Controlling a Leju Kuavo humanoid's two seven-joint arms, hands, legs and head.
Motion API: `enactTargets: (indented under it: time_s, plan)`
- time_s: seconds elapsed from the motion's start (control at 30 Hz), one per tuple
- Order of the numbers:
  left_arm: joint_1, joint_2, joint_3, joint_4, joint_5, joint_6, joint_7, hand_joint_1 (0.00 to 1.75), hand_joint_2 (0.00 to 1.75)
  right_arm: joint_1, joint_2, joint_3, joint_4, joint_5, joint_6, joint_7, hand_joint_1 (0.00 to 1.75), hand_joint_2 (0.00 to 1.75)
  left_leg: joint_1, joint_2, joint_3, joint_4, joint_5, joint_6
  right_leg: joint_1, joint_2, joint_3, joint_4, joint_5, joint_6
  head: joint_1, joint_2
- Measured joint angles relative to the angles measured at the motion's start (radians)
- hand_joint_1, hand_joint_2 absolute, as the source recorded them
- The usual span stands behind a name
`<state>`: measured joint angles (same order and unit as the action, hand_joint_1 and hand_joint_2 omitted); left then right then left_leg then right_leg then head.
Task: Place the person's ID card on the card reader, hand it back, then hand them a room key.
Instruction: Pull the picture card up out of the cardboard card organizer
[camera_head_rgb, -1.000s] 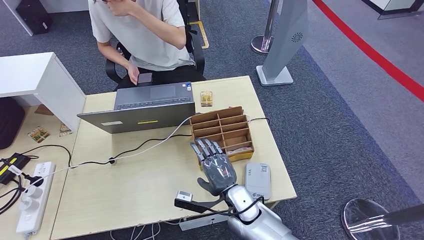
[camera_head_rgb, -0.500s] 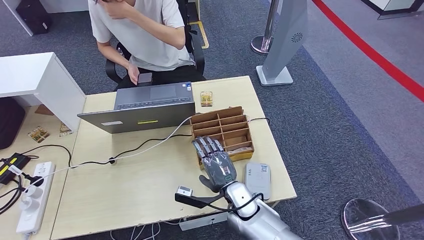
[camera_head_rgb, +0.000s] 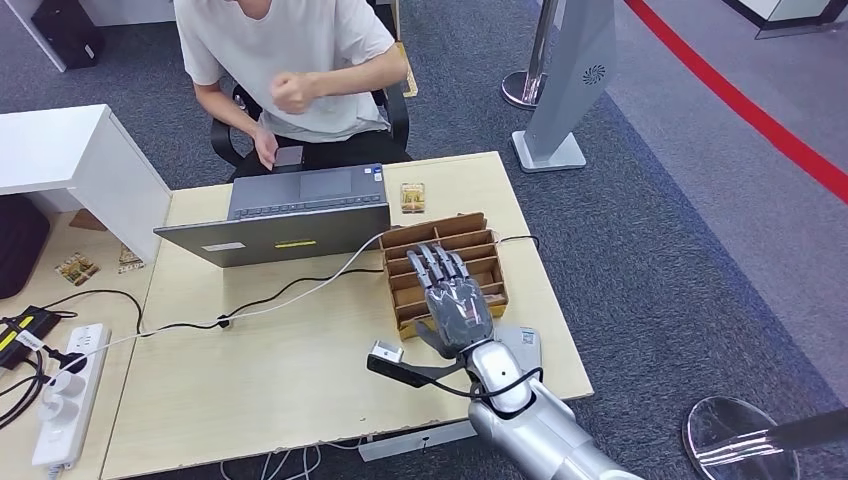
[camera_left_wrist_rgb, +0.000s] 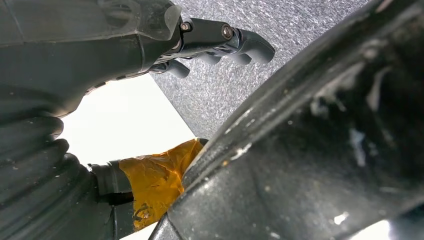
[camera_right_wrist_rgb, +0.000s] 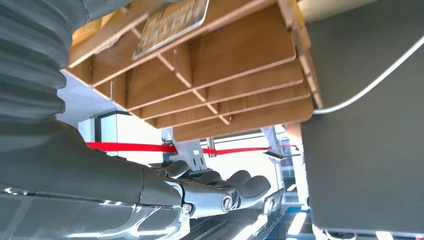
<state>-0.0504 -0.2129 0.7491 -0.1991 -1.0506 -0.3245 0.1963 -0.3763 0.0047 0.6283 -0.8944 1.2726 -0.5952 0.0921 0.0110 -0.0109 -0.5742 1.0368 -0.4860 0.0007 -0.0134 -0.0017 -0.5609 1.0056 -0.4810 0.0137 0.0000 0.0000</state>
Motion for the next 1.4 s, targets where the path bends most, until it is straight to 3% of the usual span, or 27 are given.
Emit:
enactTargets:
  time_s: [0.6, 1.4]
  plan:
    - [0.0, 0.0, 0.0, 0.0, 0.0, 0.0, 0.0, 0.0, 1.75, 0.049, -0.004, -0.003, -0.039, -0.01, 0.011, -0.041, 0.0, 1.75, 0.0, 0.0, 0.0, 0.0, 0.0, 0.0, 0.0, 0.0, 0.0, 0.0, 0.0, 0.0, 0.0, 0.0]
    - [0.0, 0.0, 0.0, 0.0, 0.0, 0.0, 0.0, 0.0, 1.75, 0.05, -0.004, -0.003, 0.058, -0.04, 0.012, -0.046, 0.0, 1.75, 0.0, 0.0, 0.0, 0.0, 0.0, 0.0, 0.0, 0.0, 0.0, 0.0, 0.0, 0.0, 0.0, 0.0]
